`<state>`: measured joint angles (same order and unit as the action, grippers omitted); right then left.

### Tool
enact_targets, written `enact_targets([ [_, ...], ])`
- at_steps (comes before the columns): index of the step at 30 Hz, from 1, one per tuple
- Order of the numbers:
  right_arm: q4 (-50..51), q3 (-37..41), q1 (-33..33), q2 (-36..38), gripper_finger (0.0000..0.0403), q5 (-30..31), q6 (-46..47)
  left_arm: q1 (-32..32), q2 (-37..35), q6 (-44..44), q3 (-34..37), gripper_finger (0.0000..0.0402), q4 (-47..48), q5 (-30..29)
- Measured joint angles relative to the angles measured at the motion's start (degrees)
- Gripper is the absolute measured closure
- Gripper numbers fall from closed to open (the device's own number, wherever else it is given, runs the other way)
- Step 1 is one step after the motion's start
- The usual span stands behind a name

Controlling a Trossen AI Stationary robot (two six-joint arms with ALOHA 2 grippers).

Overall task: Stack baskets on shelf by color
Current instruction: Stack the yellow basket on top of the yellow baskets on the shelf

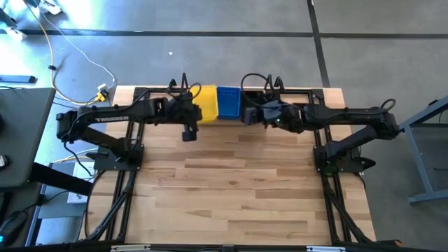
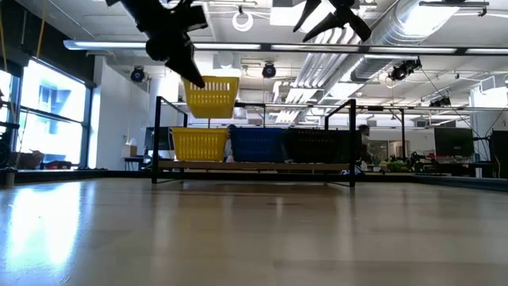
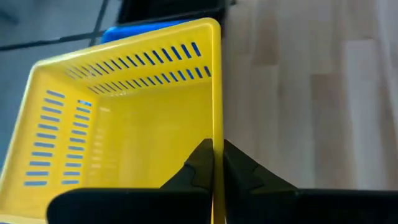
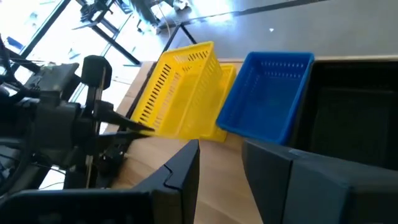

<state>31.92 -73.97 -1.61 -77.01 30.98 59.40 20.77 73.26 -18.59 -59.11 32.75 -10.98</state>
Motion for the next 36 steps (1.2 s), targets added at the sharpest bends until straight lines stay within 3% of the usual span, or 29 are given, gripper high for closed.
enact_targets([
  [11, 0.0, 0.0, -3.2, 0.6, 0.0298, -4.7, -3.6, 8.4, -0.2, -4.2, 6.6, 0.0401, -5.9, 5.6],
  [24, 0.0, 0.0, -3.8, 0.6, 0.0298, -5.8, -4.4, 12.7, -0.2, -5.6, 6.8, 0.0401, -2.9, 12.6],
  [36, 0.0, 0.0, -3.8, 0.5, 0.0298, -6.0, -2.8, 15.2, 3.2, -9.6, 6.8, 0.0397, -3.5, 11.7],
])
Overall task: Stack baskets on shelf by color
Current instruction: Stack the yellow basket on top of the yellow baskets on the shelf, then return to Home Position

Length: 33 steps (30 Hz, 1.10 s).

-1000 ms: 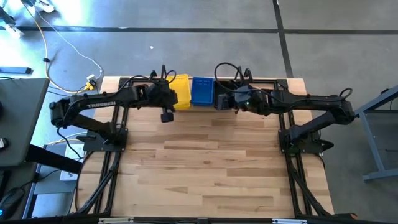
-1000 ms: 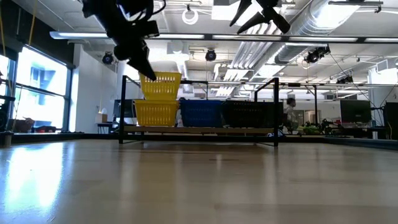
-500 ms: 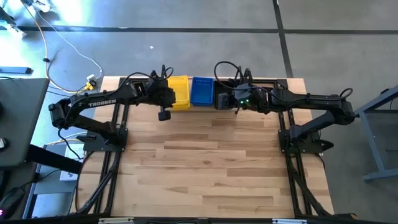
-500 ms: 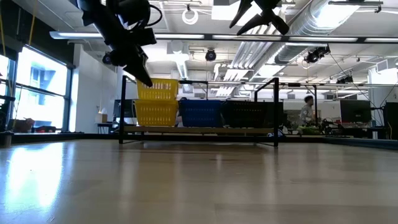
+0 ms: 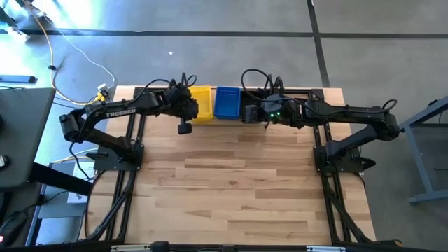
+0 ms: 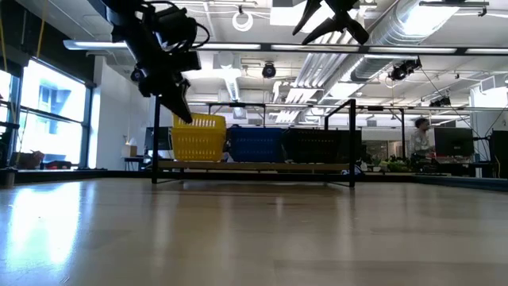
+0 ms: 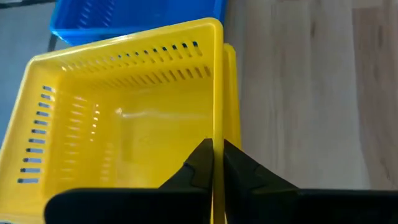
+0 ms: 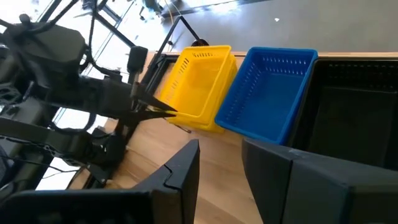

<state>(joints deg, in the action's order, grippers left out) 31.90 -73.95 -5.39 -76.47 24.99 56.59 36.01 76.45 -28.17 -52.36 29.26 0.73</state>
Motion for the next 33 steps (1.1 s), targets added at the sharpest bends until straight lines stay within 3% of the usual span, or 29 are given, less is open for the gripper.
enact_targets([
  [13, 0.0, 0.0, 0.0, 0.0, 0.0298, 0.0, 0.4, 0.9, 1.2, -4.8, 0.0, 0.0352, 0.1, -1.2],
  [24, 0.0, 0.0, 0.0, 0.0, 0.0298, 0.1, 0.4, -0.3, 1.2, -0.6, -2.2, 0.0284, 2.0, -1.9],
  [33, 0.0, 0.0, 0.0, 0.0, 0.0298, 0.1, 0.4, -2.2, 1.2, 1.8, -3.4, 0.0279, 6.2, 0.8],
])
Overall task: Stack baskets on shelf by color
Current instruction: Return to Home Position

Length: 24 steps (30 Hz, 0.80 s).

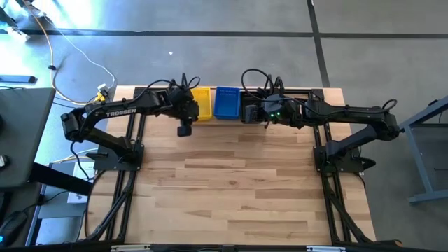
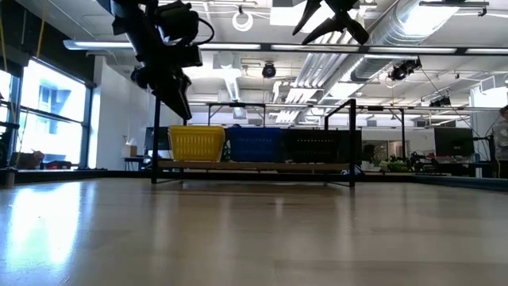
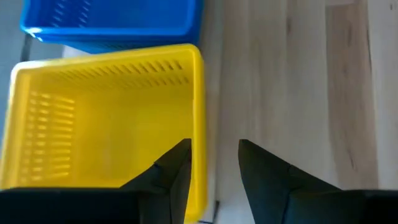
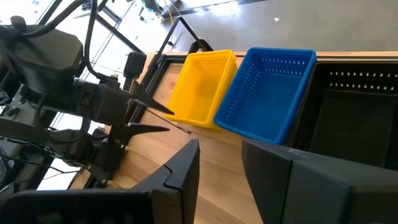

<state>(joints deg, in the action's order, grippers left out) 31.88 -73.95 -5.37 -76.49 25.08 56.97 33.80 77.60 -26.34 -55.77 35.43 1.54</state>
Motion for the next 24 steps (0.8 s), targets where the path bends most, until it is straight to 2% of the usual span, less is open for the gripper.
enact_targets([
  [6, 0.0, 0.0, 0.0, 0.0, 0.0298, -0.5, 0.0, -2.6, -3.2, 4.3, 0.0, 0.0281, 3.0, 0.5],
  [16, 0.1, 0.0, 0.2, 0.0, 0.0298, -4.4, 2.8, -10.0, -16.3, 15.2, 0.2, 0.0284, 2.8, 0.8],
  [20, 0.1, 0.0, 0.3, 0.0, 0.0298, -5.9, 4.0, -14.2, -22.4, 22.4, 4.4, 0.0284, 0.5, 0.7],
  [24, 0.0, 0.0, 0.8, 0.0, 0.0298, -6.2, 3.8, -19.7, -28.7, 29.6, 10.9, 0.0284, -3.6, -2.3],
])
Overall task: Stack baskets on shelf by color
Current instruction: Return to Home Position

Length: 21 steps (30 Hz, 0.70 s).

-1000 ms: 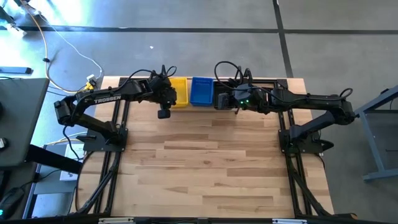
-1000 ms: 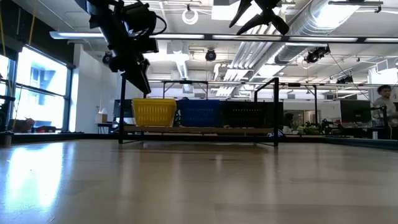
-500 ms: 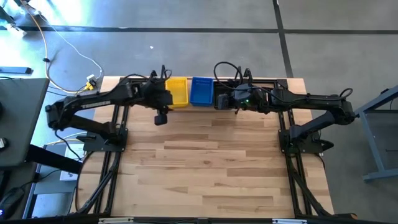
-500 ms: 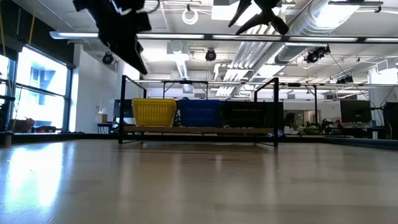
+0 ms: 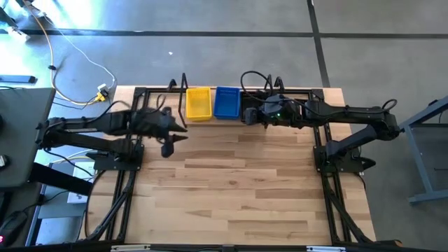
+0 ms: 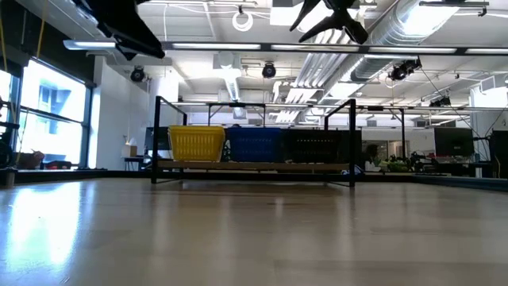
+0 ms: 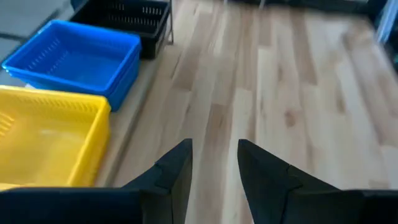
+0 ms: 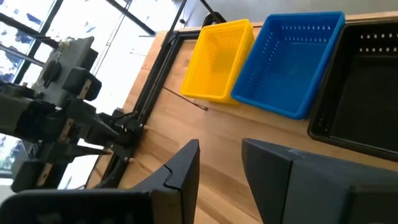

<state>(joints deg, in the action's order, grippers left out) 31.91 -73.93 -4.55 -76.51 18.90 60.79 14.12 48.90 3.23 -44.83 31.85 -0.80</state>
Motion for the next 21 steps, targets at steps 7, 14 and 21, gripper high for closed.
enact_targets([
  [7, -2.0, 0.0, 0.8, 0.0, 0.0298, 1.4, -5.7, -10.9, -11.4, 6.6, 11.4, 0.0284, -9.4, -9.5],
  [14, -3.7, 0.0, 1.0, 3.5, 0.0298, 2.5, -12.2, -17.4, -25.8, 7.0, 22.7, 0.0284, -13.8, -13.7],
  [21, -3.6, 0.6, 1.0, 11.6, 0.0298, 4.9, -22.1, -18.0, -37.6, 7.8, 31.2, 0.0284, -19.7, -14.9],
])
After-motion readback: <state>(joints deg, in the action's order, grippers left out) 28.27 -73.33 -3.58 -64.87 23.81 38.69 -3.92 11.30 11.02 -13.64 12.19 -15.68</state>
